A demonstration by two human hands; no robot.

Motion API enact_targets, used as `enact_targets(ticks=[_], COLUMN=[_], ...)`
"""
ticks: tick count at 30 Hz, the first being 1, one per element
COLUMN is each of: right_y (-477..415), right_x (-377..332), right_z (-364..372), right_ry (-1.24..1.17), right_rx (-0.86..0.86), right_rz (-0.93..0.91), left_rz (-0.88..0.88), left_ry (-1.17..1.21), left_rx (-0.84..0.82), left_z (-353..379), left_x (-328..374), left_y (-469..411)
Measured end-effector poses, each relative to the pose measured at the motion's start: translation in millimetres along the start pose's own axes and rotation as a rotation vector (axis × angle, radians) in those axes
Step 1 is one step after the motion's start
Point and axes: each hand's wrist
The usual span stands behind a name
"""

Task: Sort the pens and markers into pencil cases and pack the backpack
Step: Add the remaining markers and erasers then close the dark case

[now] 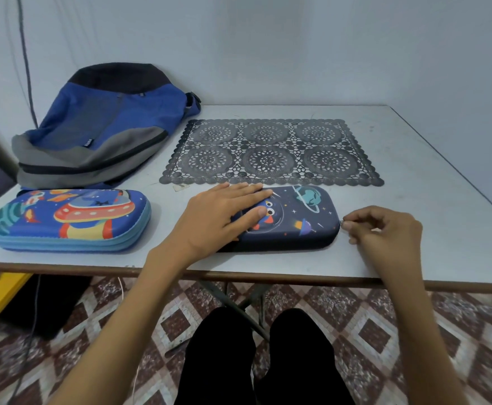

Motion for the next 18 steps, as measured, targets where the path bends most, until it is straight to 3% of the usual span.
enact_targets(ticks=[6,15,18], right_y=[-42.3,-97.5,-102.8], right_x=[0.1,-3.7,-4.5], right_z=[18.0,41.9,40.8], right_ry=[0.129,0.211,0.195], right_rx=[-0.072,-0.437,-0.515], right_rz=[-0.111,-0.325,-0.313], left_rz=[0.001,0.014,0.012], left_ry=[0.006,0.005,0.004], left_rx=[-0.008,0.003,0.016], left_z=[-0.2,-1.0,-0.4], left_x=[0.4,-1.1,-0.7], left_y=[-0.2,-2.0,-1.1])
Point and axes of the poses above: each hand's wrist, its own y-axis away from the middle knuckle, its own z-axis out of the palm, x = y × z, and after that the axes turned 13 degrees about -z, right-handed
